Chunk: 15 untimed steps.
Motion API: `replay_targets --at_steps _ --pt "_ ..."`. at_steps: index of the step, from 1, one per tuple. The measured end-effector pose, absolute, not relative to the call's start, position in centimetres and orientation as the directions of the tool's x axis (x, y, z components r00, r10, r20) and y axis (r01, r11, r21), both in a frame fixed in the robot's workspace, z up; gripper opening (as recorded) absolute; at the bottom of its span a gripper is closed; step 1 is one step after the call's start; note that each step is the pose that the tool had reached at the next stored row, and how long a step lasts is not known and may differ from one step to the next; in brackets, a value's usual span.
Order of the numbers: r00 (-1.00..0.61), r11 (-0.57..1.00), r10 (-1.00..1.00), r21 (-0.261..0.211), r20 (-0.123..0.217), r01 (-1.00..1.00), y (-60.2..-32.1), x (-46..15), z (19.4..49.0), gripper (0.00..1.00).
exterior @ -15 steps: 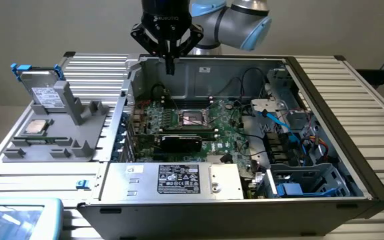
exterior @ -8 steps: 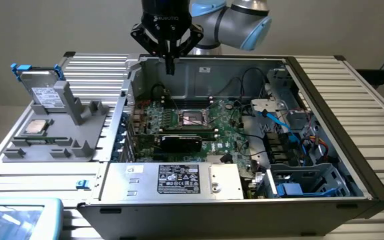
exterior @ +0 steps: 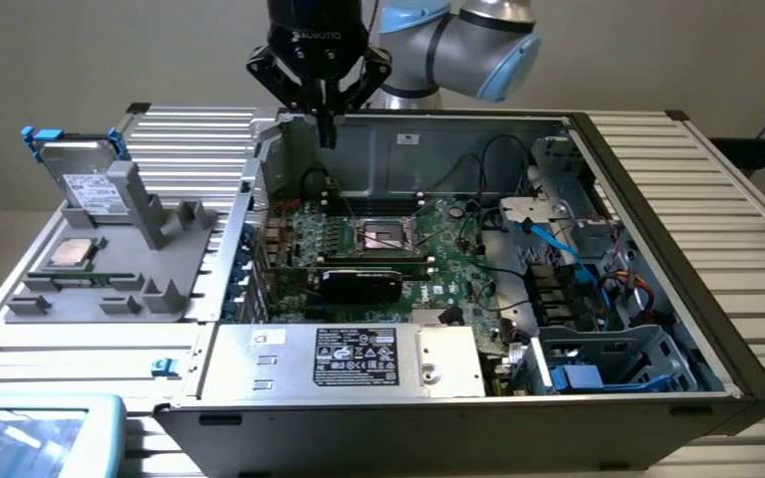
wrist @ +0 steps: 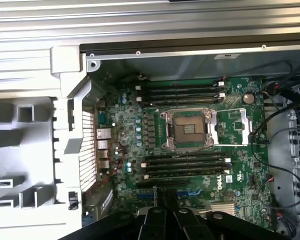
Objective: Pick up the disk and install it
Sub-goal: 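Reach for the disk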
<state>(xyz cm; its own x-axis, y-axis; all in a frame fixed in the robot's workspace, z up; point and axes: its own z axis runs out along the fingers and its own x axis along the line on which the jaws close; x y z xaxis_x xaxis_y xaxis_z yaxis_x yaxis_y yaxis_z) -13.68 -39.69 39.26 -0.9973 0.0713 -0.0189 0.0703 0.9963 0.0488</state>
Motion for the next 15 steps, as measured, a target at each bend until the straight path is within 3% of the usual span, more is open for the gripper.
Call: replay_targets --at_steps 15 --pt "-0.997 0.997 0.071 0.035 -0.011 0.071 -37.3 -19.4 39.3 0.11"
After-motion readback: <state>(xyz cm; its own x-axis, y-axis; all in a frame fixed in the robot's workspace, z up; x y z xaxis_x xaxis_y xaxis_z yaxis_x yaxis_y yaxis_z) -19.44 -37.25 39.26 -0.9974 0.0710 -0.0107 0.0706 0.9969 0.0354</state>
